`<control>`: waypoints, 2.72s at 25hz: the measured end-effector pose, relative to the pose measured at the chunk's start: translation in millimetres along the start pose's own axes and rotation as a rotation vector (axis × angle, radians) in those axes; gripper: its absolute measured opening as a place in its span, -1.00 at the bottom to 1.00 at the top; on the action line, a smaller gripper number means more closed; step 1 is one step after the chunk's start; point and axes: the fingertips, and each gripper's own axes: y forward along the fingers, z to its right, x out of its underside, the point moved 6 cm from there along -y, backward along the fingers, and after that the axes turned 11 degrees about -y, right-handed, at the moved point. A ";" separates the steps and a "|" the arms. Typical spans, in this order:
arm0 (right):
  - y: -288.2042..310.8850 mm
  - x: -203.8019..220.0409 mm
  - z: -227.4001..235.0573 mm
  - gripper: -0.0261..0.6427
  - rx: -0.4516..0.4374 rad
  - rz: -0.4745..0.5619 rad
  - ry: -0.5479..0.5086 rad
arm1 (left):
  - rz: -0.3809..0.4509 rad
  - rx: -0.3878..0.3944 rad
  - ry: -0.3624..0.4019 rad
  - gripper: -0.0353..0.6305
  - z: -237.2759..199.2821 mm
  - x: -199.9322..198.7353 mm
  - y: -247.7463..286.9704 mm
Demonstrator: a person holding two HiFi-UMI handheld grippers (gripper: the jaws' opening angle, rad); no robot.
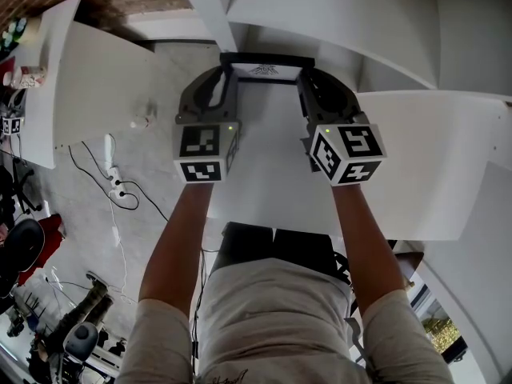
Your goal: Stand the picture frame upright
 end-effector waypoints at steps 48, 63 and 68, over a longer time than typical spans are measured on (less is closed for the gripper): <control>-2.7 -2.9 -2.8 -0.66 0.008 -0.011 -0.010 | -0.004 -0.001 0.016 -0.57 -0.2 -3.8 -5.6; -35.7 -7.7 -4.3 -0.66 -0.015 -0.012 -0.022 | -0.010 -0.013 0.002 -0.56 19.7 -6.0 -37.8; -56.2 -15.0 -10.3 -0.66 -0.046 0.001 -0.036 | 0.000 -0.017 0.000 -0.56 28.5 -12.9 -58.8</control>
